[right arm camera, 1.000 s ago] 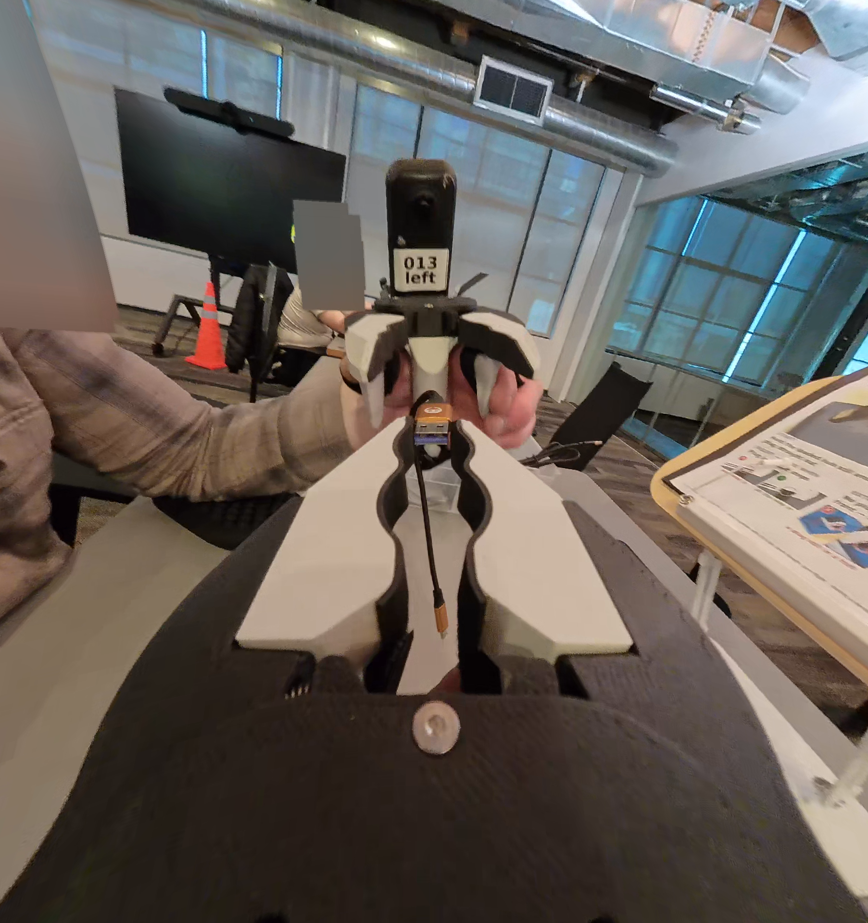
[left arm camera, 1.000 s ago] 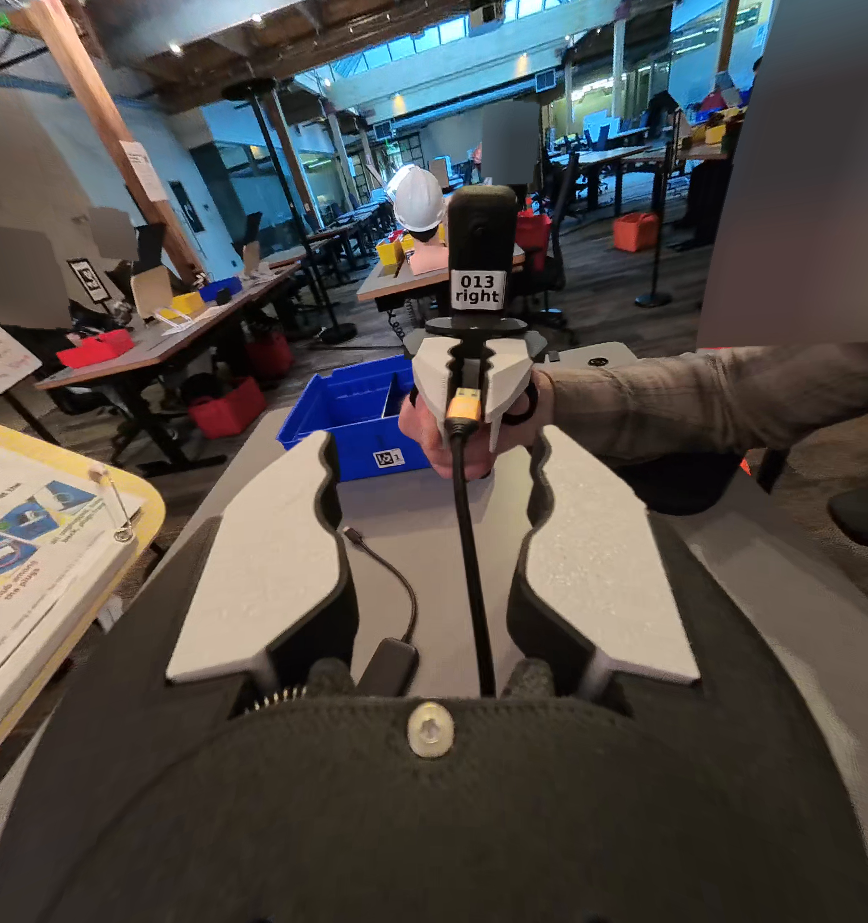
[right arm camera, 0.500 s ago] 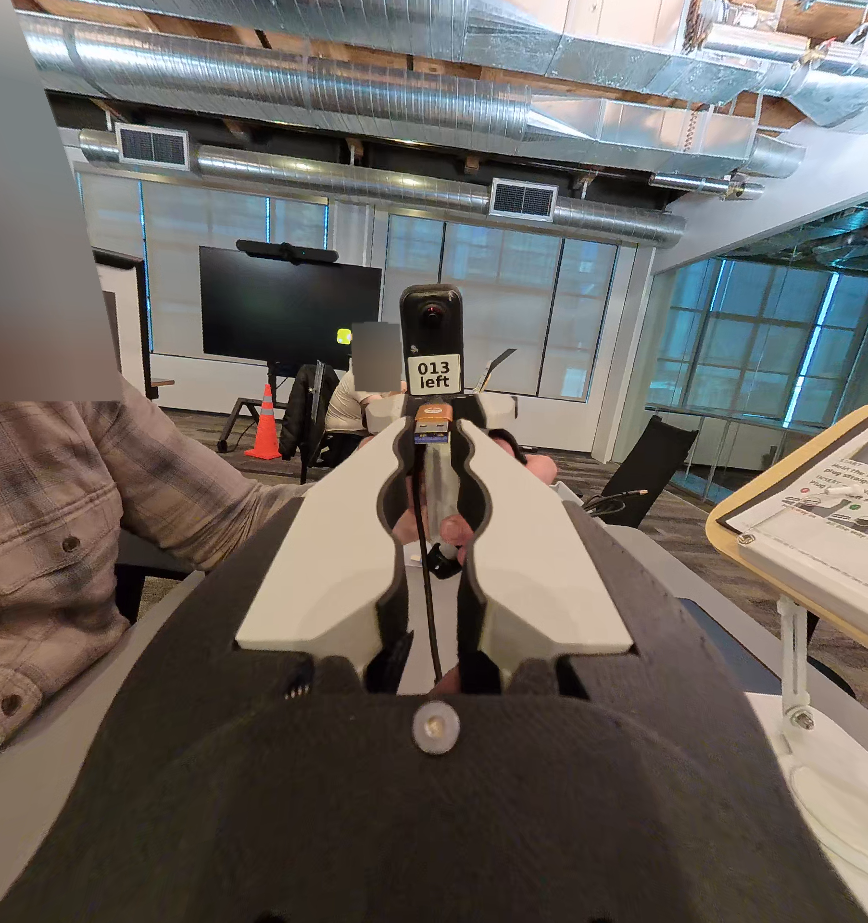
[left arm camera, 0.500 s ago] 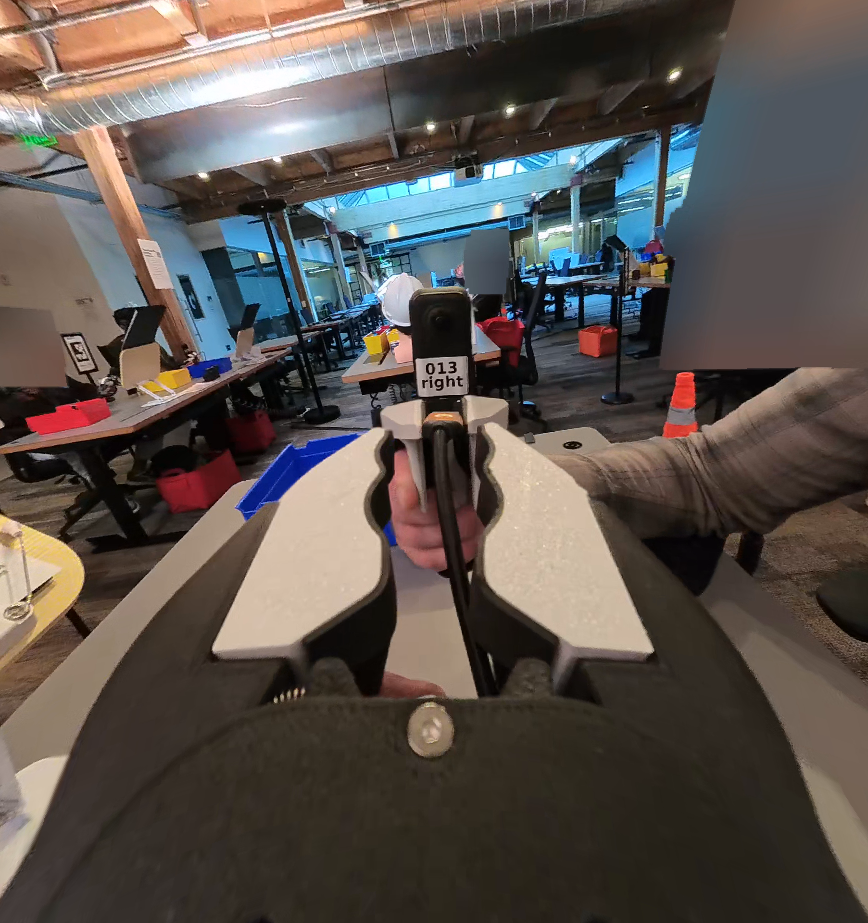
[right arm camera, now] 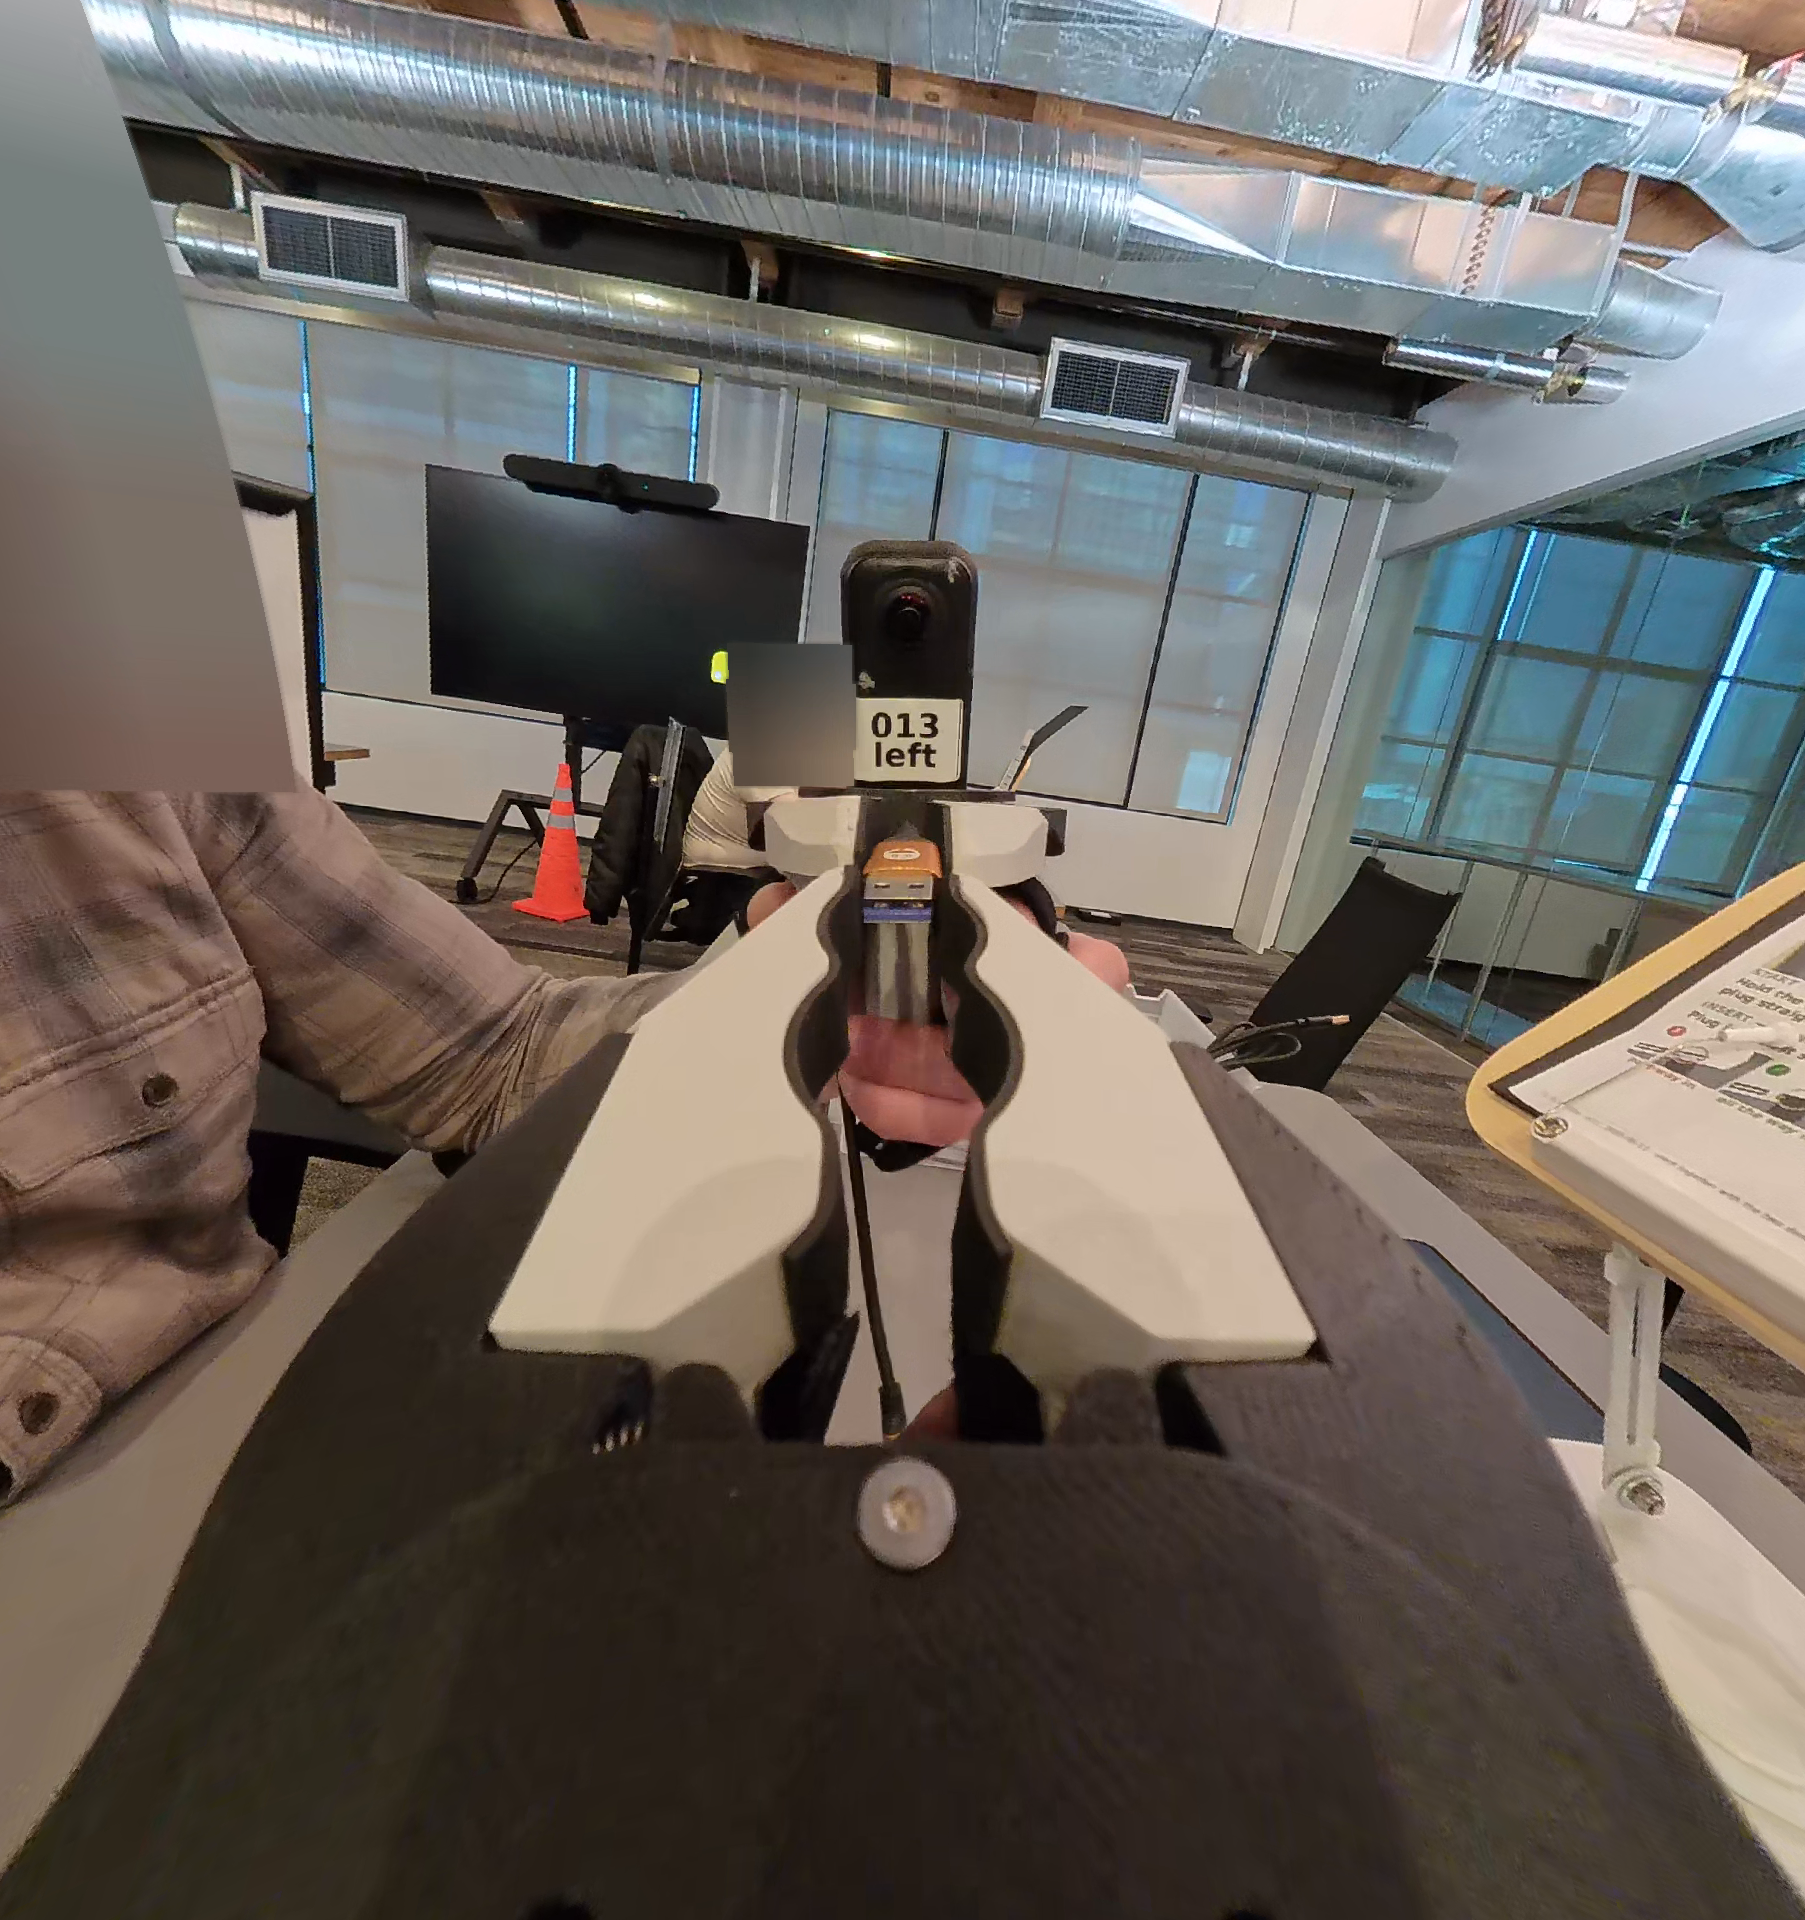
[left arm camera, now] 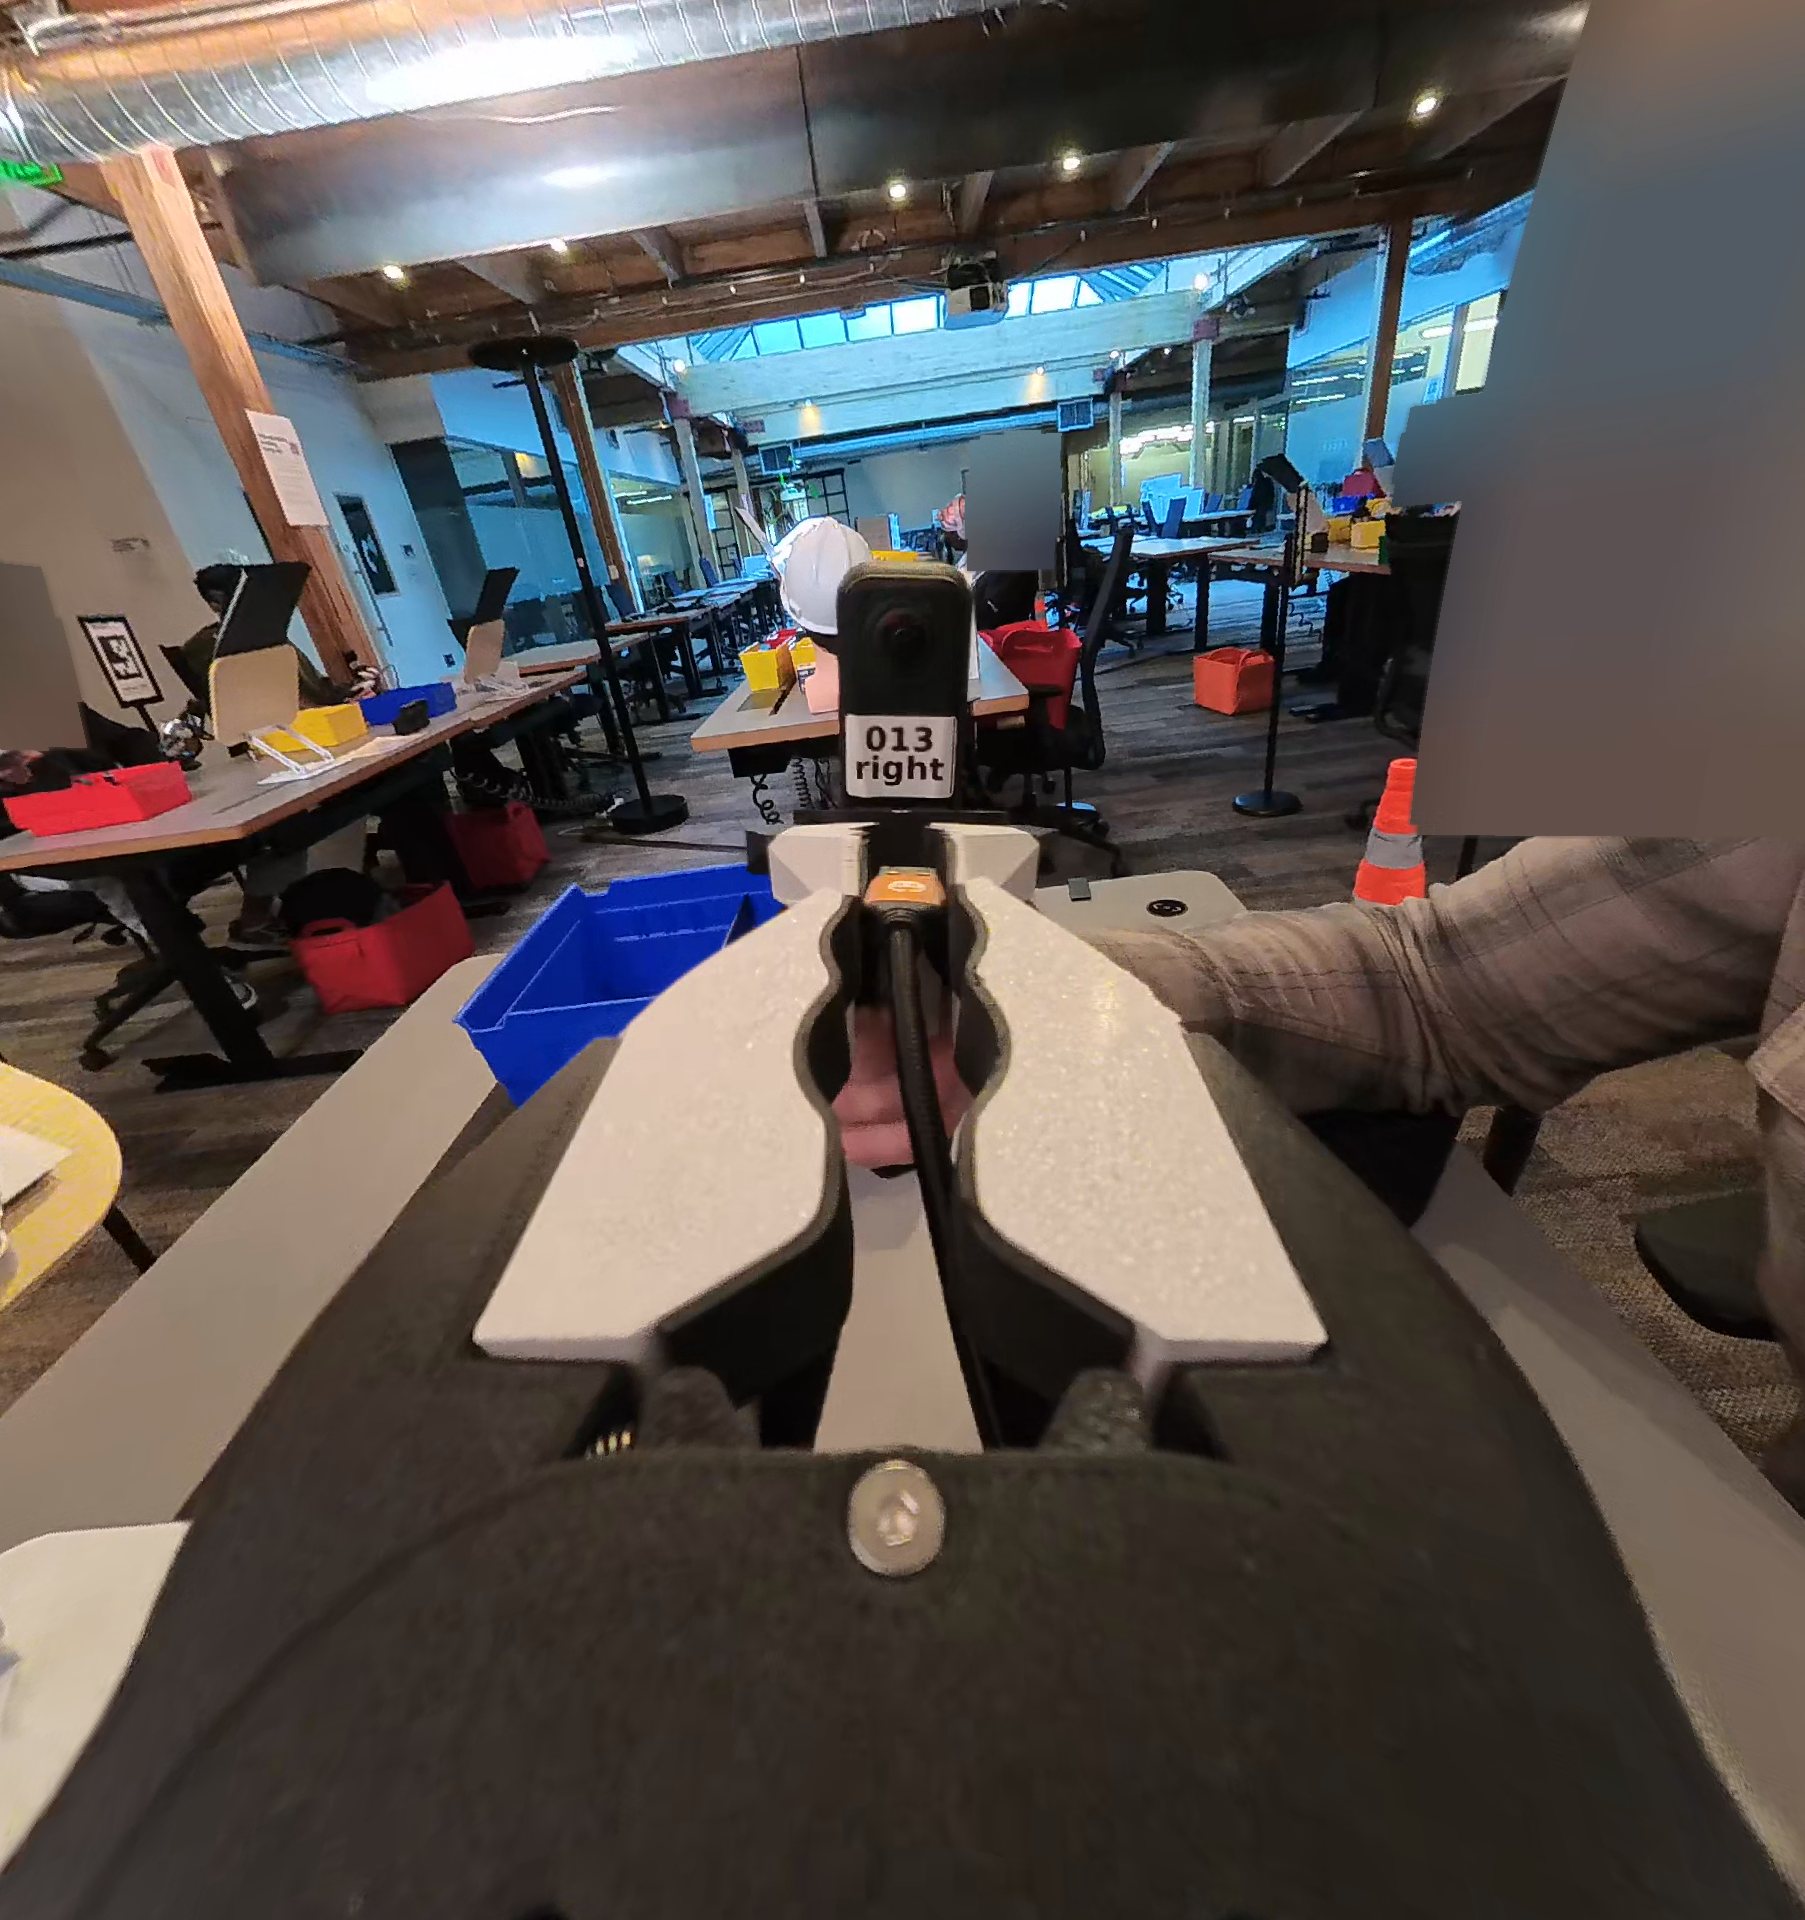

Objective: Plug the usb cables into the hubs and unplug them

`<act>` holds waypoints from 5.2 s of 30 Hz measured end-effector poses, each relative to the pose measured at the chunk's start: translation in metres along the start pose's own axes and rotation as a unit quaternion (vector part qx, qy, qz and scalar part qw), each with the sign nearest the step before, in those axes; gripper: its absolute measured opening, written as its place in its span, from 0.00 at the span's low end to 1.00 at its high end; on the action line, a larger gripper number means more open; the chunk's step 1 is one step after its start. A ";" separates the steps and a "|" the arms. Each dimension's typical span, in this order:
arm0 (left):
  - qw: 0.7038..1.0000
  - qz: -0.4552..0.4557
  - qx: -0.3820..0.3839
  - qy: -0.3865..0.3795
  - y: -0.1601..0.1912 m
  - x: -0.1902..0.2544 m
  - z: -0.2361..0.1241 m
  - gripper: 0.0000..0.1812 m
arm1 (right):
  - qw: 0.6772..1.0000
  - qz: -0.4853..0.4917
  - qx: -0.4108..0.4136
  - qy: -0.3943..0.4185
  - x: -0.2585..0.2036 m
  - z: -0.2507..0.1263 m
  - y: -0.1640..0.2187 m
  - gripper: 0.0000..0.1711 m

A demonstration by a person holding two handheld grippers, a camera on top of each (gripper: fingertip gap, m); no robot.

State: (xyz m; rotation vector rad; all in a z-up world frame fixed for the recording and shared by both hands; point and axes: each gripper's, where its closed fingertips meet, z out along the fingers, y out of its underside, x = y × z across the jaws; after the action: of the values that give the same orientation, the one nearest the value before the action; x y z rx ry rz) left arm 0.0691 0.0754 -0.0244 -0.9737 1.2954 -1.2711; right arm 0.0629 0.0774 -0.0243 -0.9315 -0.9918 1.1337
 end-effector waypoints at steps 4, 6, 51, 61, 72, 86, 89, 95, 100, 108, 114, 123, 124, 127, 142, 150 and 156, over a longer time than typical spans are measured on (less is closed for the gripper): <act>1.000 0.004 -0.002 -0.005 0.000 0.000 0.000 0.08 | 1.000 -0.002 0.000 0.002 0.000 0.000 -0.001 0.07; 1.000 0.006 -0.002 -0.010 -0.001 -0.001 0.001 0.09 | 1.000 0.000 0.001 0.004 0.001 0.000 -0.001 0.07; 0.977 0.026 -0.025 -0.212 -0.003 -0.036 0.009 0.09 | 0.642 -0.602 -0.333 0.338 0.059 -0.010 -0.002 0.01; 0.973 0.042 -0.027 -0.225 0.000 -0.039 0.008 0.09 | 0.654 -0.588 -0.336 0.336 0.062 -0.010 0.001 0.01; 0.970 0.068 -0.028 -0.234 0.001 -0.041 0.009 0.08 | 0.650 -0.591 -0.343 0.332 0.064 -0.011 0.002 0.01; 0.948 0.085 -0.015 -0.306 -0.014 -0.079 -0.032 0.09 | 0.809 -0.345 -0.355 0.318 0.095 -0.050 0.026 0.12; 0.944 0.092 -0.013 -0.317 -0.019 -0.085 -0.041 0.09 | 0.845 -0.227 -0.410 0.257 0.094 -0.060 0.075 0.16; 0.941 0.098 -0.011 -0.323 -0.022 -0.089 -0.047 0.09 | 0.830 -0.100 -0.519 0.177 0.084 -0.085 0.171 0.25; 0.941 0.100 -0.012 -0.323 -0.022 -0.090 -0.048 0.09 | 0.823 -0.017 -0.543 0.167 0.080 -0.096 0.224 0.26; 0.941 0.102 -0.015 -0.322 -0.021 -0.090 -0.047 0.09 | 0.825 0.049 -0.540 0.159 0.076 -0.102 0.262 0.30; 0.941 0.103 -0.016 -0.322 -0.020 -0.090 -0.046 0.09 | 0.820 0.061 -0.536 0.190 0.083 -0.101 0.265 0.22; 0.941 0.104 -0.015 -0.323 -0.022 -0.090 -0.047 0.09 | 0.784 0.134 -0.558 0.236 0.067 -0.082 0.272 0.29; 0.940 0.105 -0.014 -0.323 -0.023 -0.090 -0.048 0.09 | 0.784 0.128 -0.562 0.232 0.065 -0.080 0.272 0.32; 0.940 0.107 -0.012 -0.324 -0.025 -0.090 -0.049 0.09 | 0.789 0.102 -0.560 0.231 0.067 -0.076 0.273 0.35; 0.938 0.107 -0.016 -0.328 -0.022 -0.093 -0.051 0.09 | 0.837 0.067 -0.481 0.253 0.097 -0.080 0.242 0.23; 0.937 0.102 -0.033 -0.334 -0.008 -0.101 -0.051 0.09 | 0.854 0.068 -0.445 0.260 0.104 -0.083 0.205 0.23; 0.933 0.097 -0.048 -0.343 0.004 -0.112 -0.054 0.09 | 0.864 0.050 -0.428 0.260 0.105 -0.078 0.182 0.23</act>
State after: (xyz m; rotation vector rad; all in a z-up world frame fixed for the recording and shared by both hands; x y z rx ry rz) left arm 0.0317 0.1939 -0.0190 -1.1862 0.8711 -0.6214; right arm 0.1015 0.2056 -0.2042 -1.9042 -0.9879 0.4143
